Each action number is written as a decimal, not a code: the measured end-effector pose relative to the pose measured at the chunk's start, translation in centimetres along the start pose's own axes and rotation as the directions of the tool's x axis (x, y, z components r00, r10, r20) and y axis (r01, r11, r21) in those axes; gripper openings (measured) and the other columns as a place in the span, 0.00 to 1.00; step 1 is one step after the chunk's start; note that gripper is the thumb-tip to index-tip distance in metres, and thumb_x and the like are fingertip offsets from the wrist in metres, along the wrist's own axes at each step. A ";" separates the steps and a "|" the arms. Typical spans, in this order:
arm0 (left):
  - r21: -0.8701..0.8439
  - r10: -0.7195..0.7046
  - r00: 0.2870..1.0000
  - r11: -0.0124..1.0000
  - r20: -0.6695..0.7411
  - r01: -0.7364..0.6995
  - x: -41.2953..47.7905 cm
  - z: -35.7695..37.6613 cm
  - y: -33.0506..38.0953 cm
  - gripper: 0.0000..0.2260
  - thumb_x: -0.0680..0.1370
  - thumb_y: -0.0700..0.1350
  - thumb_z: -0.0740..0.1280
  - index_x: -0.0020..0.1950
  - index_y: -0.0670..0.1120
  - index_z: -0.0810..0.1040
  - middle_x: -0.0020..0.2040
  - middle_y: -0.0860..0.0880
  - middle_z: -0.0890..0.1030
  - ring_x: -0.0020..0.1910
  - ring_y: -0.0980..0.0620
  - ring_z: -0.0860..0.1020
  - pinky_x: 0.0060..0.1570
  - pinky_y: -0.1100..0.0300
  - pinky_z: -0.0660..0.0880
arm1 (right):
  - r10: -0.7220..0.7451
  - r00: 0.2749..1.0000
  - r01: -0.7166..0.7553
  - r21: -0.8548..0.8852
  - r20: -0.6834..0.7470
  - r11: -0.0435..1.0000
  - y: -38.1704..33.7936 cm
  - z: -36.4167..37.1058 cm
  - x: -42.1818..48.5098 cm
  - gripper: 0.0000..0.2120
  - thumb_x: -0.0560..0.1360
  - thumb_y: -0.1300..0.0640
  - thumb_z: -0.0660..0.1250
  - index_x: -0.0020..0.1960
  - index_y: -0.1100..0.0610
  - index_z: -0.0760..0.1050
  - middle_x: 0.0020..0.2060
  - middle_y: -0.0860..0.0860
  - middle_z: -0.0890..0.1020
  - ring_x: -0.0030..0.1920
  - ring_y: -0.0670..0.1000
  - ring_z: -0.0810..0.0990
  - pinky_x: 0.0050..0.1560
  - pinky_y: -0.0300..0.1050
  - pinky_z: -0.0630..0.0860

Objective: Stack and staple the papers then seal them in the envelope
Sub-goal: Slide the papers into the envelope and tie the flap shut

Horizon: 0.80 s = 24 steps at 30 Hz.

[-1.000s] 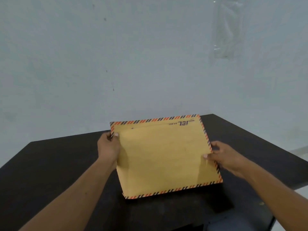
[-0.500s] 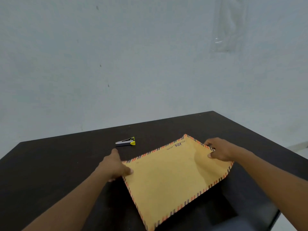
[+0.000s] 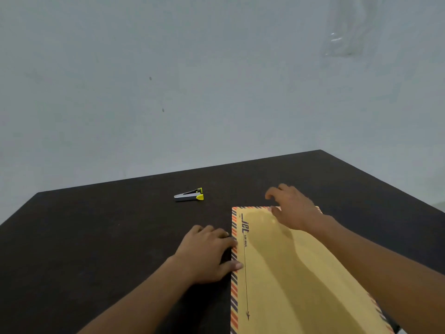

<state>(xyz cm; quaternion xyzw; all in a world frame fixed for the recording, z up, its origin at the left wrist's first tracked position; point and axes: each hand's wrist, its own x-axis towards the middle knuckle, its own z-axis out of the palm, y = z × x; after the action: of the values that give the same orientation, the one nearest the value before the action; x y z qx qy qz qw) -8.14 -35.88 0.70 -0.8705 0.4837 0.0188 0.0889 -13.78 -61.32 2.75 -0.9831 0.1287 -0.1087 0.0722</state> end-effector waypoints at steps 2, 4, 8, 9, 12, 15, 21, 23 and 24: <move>0.080 -0.030 0.999 0.996 -0.034 0.033 0.2 -0.2 0.9 0.33 0.77 0.73 0.49 0.73 0.55 0.69 0.70 0.49 0.73 0.67 0.47 0.71 0.67 0.45 0.64 | 0.079 0.977 -0.086 0.031 0.197 0.996 -1.7 -0.6 -1.4 0.19 0.76 0.41 0.65 0.64 0.48 0.73 0.61 0.49 0.78 0.58 0.52 0.77 0.58 0.51 0.77; 0.122 -0.055 0.996 0.990 -0.074 0.064 0.5 -0.2 1.8 0.34 0.77 0.73 0.48 0.69 0.52 0.73 0.64 0.48 0.76 0.63 0.47 0.72 0.64 0.46 0.65 | 0.172 0.915 -0.137 -0.122 0.365 0.983 -3.0 -0.8 -3.3 0.28 0.74 0.35 0.64 0.66 0.52 0.72 0.62 0.51 0.77 0.59 0.55 0.77 0.58 0.52 0.76; 0.079 -0.023 0.984 0.996 -0.176 0.037 1.2 0.2 2.1 0.33 0.76 0.72 0.50 0.64 0.49 0.75 0.67 0.48 0.73 0.69 0.46 0.67 0.67 0.46 0.64 | 0.252 0.867 -0.144 -0.267 0.431 0.953 -4.2 0.6 -5.9 0.32 0.75 0.34 0.60 0.72 0.52 0.65 0.68 0.54 0.70 0.66 0.60 0.69 0.61 0.55 0.73; 0.045 0.020 0.985 0.999 -0.173 -0.013 1.2 0.3 1.9 0.31 0.77 0.71 0.52 0.64 0.49 0.75 0.69 0.49 0.72 0.73 0.46 0.65 0.70 0.47 0.63 | 0.188 0.879 -0.106 -0.205 0.437 0.973 -4.1 0.8 -5.8 0.30 0.77 0.37 0.60 0.73 0.52 0.63 0.69 0.53 0.69 0.67 0.60 0.68 0.64 0.56 0.72; -0.108 0.107 0.984 0.987 -0.142 -0.123 0.7 0.1 1.2 0.19 0.79 0.64 0.58 0.57 0.52 0.75 0.61 0.52 0.76 0.65 0.49 0.73 0.65 0.51 0.71 | -0.043 0.903 -0.002 0.103 0.428 0.995 -2.6 0.8 -4.8 0.23 0.81 0.50 0.59 0.76 0.50 0.63 0.76 0.49 0.64 0.75 0.54 0.62 0.75 0.52 0.59; -0.158 0.110 0.987 0.979 -0.119 -0.128 0.1 0.2 0.9 0.16 0.80 0.61 0.59 0.64 0.56 0.73 0.62 0.54 0.74 0.59 0.52 0.74 0.60 0.52 0.73 | -0.093 0.927 0.025 0.189 0.363 0.982 -1.2 1.3 -4.5 0.21 0.82 0.55 0.59 0.74 0.43 0.65 0.78 0.46 0.60 0.79 0.51 0.53 0.77 0.55 0.52; 0.003 -0.002 0.991 1.000 -0.137 0.002 0.0 1.2 2.4 0.24 0.82 0.62 0.51 0.76 0.54 0.64 0.65 0.46 0.70 0.61 0.45 0.70 0.58 0.48 0.72 | 0.153 0.915 -0.063 -0.241 0.374 0.968 -1.8 -0.8 -5.6 0.29 0.76 0.37 0.62 0.74 0.44 0.62 0.70 0.50 0.67 0.69 0.58 0.67 0.66 0.64 0.65; 0.018 -0.106 0.982 0.994 -0.154 0.110 0.3 1.5 2.9 0.26 0.82 0.63 0.49 0.74 0.51 0.65 0.65 0.44 0.70 0.61 0.43 0.69 0.57 0.47 0.72 | 0.192 0.894 -0.084 -0.270 0.404 0.959 -1.7 -1.4 -6.4 0.33 0.74 0.32 0.60 0.74 0.45 0.61 0.70 0.50 0.67 0.70 0.60 0.65 0.66 0.67 0.62; 0.016 -0.143 0.976 0.989 -0.166 0.148 0.5 1.6 3.0 0.26 0.82 0.64 0.49 0.73 0.50 0.66 0.64 0.44 0.70 0.61 0.42 0.69 0.55 0.48 0.71 | 0.216 0.890 -0.108 -0.275 0.401 0.955 -1.5 -1.4 -6.6 0.34 0.73 0.30 0.59 0.74 0.44 0.60 0.71 0.51 0.66 0.71 0.61 0.64 0.67 0.69 0.61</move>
<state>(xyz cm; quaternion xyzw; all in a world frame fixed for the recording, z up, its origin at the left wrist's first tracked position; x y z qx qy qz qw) -10.35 -37.58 -1.33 -0.9007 0.4247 -0.0667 0.0622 -20.02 -58.29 3.09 -0.9699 0.2042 0.1322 -0.0143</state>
